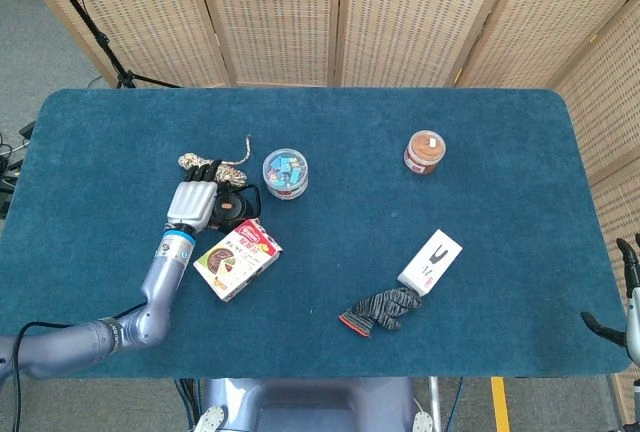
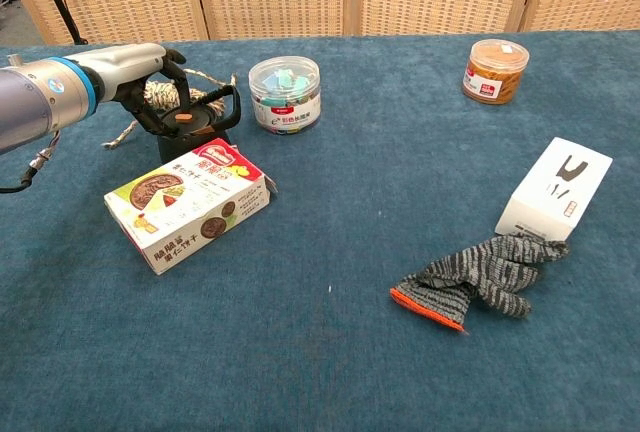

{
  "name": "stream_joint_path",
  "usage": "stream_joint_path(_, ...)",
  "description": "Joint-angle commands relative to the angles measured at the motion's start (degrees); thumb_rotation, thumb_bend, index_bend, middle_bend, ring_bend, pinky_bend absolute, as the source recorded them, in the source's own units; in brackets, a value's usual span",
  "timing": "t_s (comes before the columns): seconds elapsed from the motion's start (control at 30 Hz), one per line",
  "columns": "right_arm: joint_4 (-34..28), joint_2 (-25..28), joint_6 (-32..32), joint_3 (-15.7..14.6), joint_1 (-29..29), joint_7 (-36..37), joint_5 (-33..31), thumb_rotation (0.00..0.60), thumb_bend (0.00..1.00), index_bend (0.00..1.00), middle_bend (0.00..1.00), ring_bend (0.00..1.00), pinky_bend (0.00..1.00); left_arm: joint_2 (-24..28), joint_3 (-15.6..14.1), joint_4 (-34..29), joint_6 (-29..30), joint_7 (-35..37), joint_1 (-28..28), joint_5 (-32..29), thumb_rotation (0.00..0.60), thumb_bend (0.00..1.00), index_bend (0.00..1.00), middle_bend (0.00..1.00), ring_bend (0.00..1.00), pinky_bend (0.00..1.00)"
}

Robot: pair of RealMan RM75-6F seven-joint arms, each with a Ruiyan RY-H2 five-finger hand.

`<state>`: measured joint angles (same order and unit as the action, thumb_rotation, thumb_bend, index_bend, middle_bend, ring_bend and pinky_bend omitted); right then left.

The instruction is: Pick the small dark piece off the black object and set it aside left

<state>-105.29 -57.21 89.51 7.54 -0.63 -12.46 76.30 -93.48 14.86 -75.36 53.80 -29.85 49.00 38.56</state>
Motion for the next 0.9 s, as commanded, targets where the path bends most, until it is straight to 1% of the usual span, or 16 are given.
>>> stream_joint_path(0.03,-0.01,0.03,-0.03,-0.05,0.02,0.02,0.06,0.600,0.00,0.00,0.00,0.00,0.00,-0.40,-0.07,0.35,0.11,-0.19,0.23,-0.16,0.600,0.38,0.50,0.00,0.00,0.00)
stream_joint_path(0.17,-0.05,0.10,0.06,-0.11,-0.02,0.17,0.17,0.600,0.00,0.00,0.00,0.00,0.00,-0.85,-0.15,0.48,0.43,-0.69,0.55,-0.49,0.600,0.38,0.53,0.00,0.00,0.00)
stream_joint_path(0.33,-0.10,0.20,0.26,-0.09,-0.09,0.37,0.23,0.600,0.00,0.00,0.00,0.00,0.00,-1.17,-0.19,0.36,1.24,-1.62,0.78,-1.15,0.600,0.39,0.60,0.00,0.00,0.00)
stream_joint_path(0.63,-0.18,0.26,0.50,-0.24,-0.20,0.53,0.54,0.600,0.00,0.00,0.00,0.00,0.00,-0.36,-0.02,-1.48,2.93,-2.99,0.87,-1.68,0.600,0.40,0.62,0.00,0.00,0.00)
stream_joint_path(0.9,-0.34,0.24,0.64,-0.45,-0.26,0.35,0.92,0.600,0.00,0.00,0.00,0.00,0.00,2.40,0.09,-5.46,4.59,-3.04,0.05,-1.14,0.600,0.40,0.63,0.00,0.00,0.00)
